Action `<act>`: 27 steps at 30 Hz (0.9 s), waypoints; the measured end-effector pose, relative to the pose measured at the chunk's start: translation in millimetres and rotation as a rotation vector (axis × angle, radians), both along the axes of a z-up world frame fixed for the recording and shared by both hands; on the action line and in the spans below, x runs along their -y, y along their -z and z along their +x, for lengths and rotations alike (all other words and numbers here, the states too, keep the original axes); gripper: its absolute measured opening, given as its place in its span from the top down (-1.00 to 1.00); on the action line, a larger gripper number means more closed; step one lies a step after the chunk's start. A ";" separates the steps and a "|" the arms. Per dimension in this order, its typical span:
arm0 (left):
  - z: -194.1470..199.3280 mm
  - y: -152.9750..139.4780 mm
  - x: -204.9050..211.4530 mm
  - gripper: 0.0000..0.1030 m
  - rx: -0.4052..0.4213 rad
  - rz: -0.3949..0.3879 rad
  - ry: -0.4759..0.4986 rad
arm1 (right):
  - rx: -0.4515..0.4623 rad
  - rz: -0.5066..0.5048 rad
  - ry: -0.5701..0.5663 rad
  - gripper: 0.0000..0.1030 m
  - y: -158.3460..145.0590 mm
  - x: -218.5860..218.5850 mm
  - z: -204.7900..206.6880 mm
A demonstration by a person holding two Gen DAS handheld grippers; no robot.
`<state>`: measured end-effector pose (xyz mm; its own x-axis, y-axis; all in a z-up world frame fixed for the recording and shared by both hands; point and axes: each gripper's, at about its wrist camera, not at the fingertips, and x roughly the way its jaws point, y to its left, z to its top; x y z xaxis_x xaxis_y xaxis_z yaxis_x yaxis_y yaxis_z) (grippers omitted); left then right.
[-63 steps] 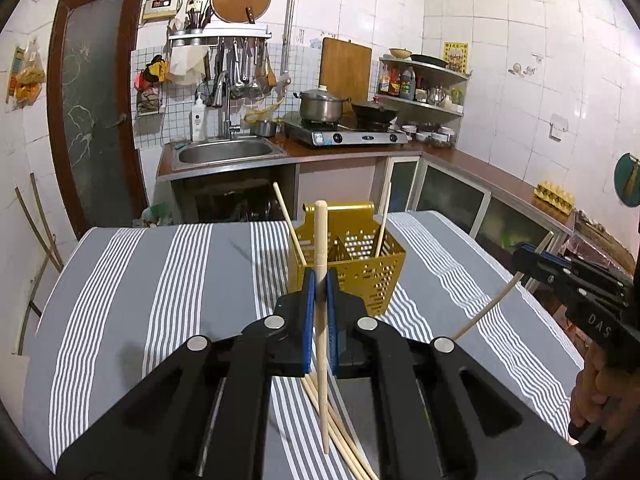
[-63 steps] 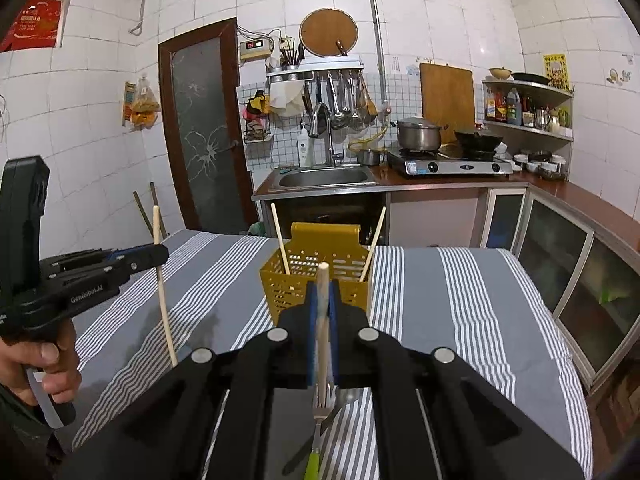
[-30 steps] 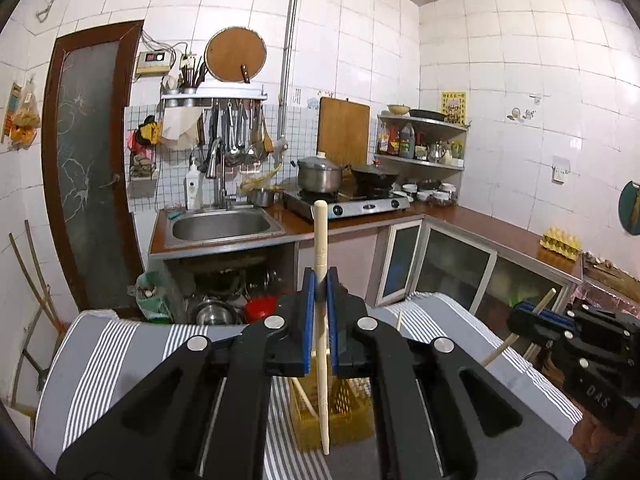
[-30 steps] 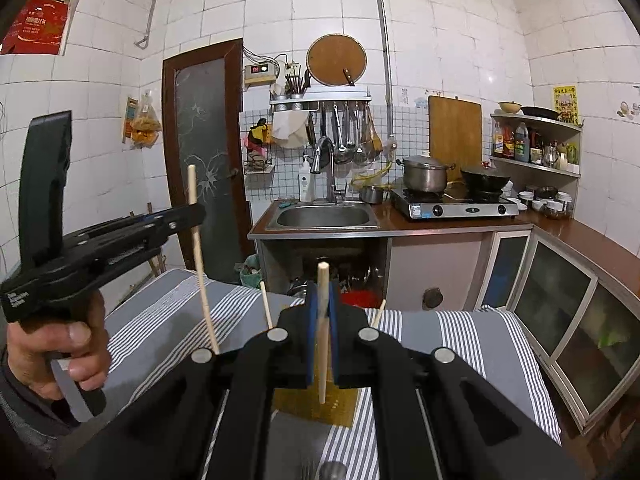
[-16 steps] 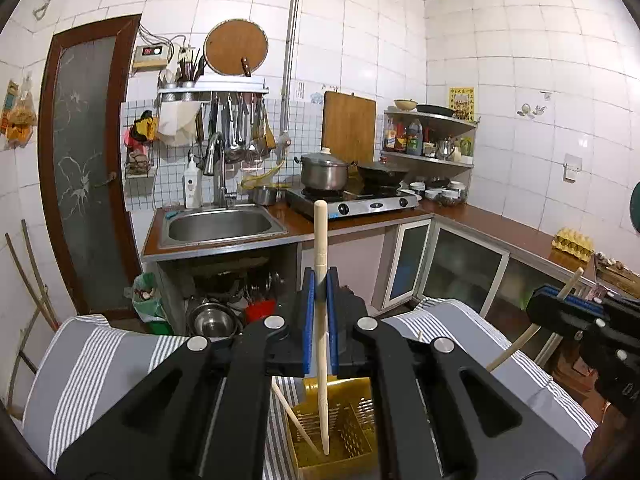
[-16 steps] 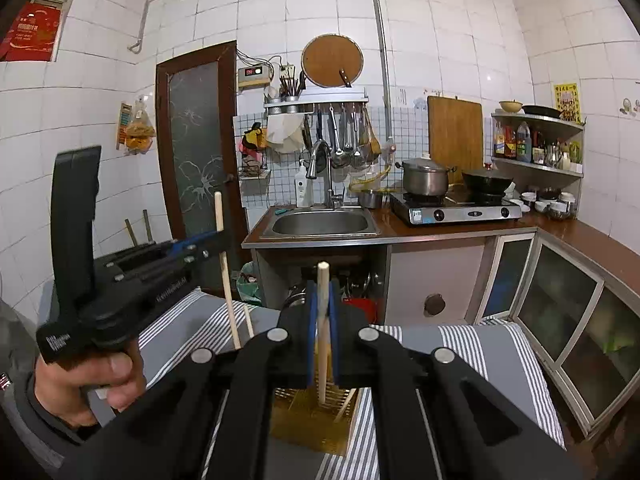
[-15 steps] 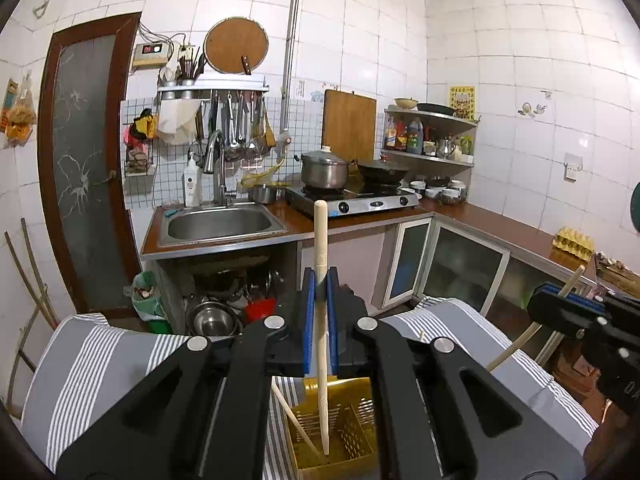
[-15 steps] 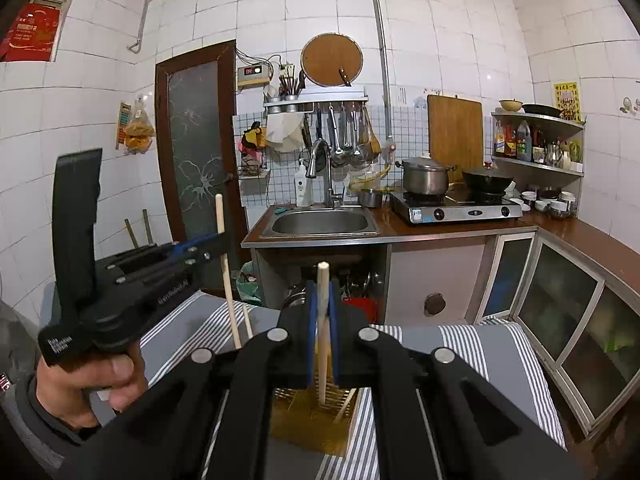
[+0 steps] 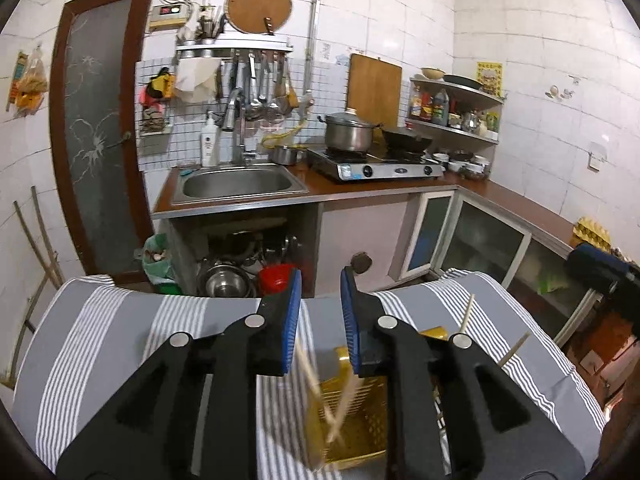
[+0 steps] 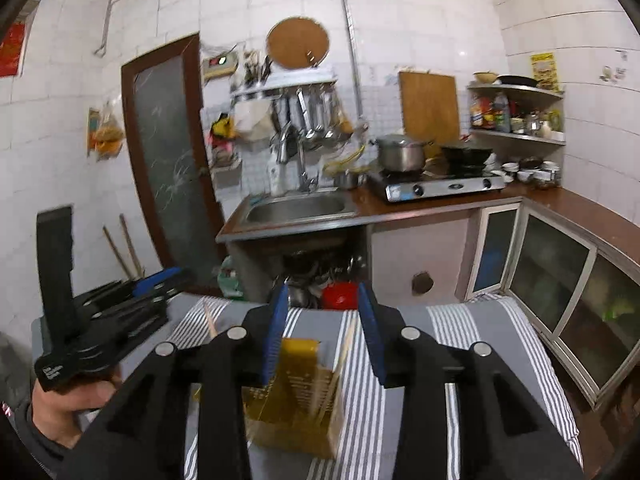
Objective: Organize utensils
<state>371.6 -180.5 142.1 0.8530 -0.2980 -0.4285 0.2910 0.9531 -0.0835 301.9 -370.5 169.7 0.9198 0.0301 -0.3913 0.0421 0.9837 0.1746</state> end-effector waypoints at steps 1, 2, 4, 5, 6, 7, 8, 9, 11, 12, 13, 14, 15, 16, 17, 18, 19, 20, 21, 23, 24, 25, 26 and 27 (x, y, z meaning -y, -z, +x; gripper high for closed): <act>-4.0 -1.7 -6.7 0.58 -0.002 -0.003 -0.008 | 0.000 0.002 0.002 0.28 -0.5 1.4 -3.2; -8.8 -3.3 -11.1 0.57 0.002 -0.007 -0.014 | 0.003 -0.003 0.009 0.28 -1.2 3.0 -7.8; -22.9 -5.6 -23.4 0.46 0.015 -0.005 -0.026 | 0.009 -0.014 0.022 0.28 -1.6 6.3 -20.0; -32.1 -5.9 -30.6 0.44 0.020 -0.002 -0.031 | 0.009 -0.014 0.021 0.28 -1.5 7.2 -24.6; -38.5 -5.8 -35.8 0.40 0.025 -0.003 -0.033 | 0.010 -0.010 0.024 0.28 0.0 9.1 -32.9; -50.4 -4.2 -44.6 0.37 0.029 -0.004 -0.044 | 0.012 -0.006 0.032 0.28 1.4 10.9 -40.8; -59.1 -2.1 -51.8 0.36 0.029 -0.007 -0.051 | 0.014 -0.001 0.037 0.28 3.7 12.6 -50.8; -71.5 1.7 -61.4 0.35 0.025 -0.011 -0.057 | 0.012 0.003 0.036 0.28 7.9 13.4 -62.5; -88.8 8.2 -74.6 0.35 0.015 -0.013 -0.072 | 0.001 0.001 0.040 0.28 16.9 12.7 -81.1; -102.8 14.9 -83.5 0.35 0.007 -0.016 -0.082 | -0.007 -0.002 0.037 0.28 23.2 10.7 -91.1; -114.5 21.1 -88.6 0.34 -0.002 -0.018 -0.083 | -0.014 -0.005 0.035 0.28 29.0 9.5 -99.5; -122.6 26.0 -92.4 0.34 -0.008 -0.015 -0.083 | -0.027 -0.012 0.039 0.28 39.5 6.0 -113.4; -133.8 32.9 -97.2 0.34 -0.014 -0.012 -0.089 | -0.038 -0.014 0.043 0.28 47.2 3.9 -122.7; -145.7 40.9 -101.5 0.33 -0.026 -0.008 -0.092 | -0.049 -0.014 0.040 0.28 54.1 1.6 -130.8; -156.2 48.3 -104.6 0.33 -0.036 -0.002 -0.090 | -0.063 -0.013 0.039 0.28 65.3 -3.1 -143.0; -166.7 55.3 -106.7 0.33 -0.040 0.006 -0.091 | -0.079 -0.014 0.037 0.28 75.0 -7.7 -153.8; -179.8 64.5 -109.2 0.33 -0.045 0.021 -0.097 | -0.088 -0.015 0.033 0.28 82.8 -11.9 -163.4; -190.0 72.8 -111.7 0.33 -0.056 0.026 -0.098 | -0.099 -0.019 0.030 0.28 93.4 -17.5 -174.4; -198.4 80.2 -114.2 0.33 -0.073 0.027 -0.097 | -0.109 -0.025 0.025 0.28 102.6 -22.7 -183.2; -219.3 100.0 -120.5 0.31 -0.115 0.017 -0.108 | -0.137 -0.024 0.024 0.28 122.5 -32.2 -200.8; -224.6 107.0 -121.8 0.30 -0.134 0.015 -0.108 | -0.158 -0.011 0.023 0.28 133.4 -35.9 -209.0; -233.7 118.7 -123.3 0.30 -0.164 0.010 -0.108 | -0.176 -0.004 0.026 0.28 143.7 -39.4 -216.5; -241.0 128.6 -123.8 0.30 -0.185 0.013 -0.108 | -0.188 0.003 0.027 0.28 150.5 -40.9 -220.9; -245.5 136.5 -124.0 0.30 -0.200 0.020 -0.107 | -0.203 0.009 0.027 0.28 158.3 -43.0 -226.1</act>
<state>126.1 -56.5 5.5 0.7765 -0.1998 -0.5976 0.1674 0.9797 -0.1100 75.8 -327.5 11.4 0.8226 0.0104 -0.5686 0.1040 0.9802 0.1685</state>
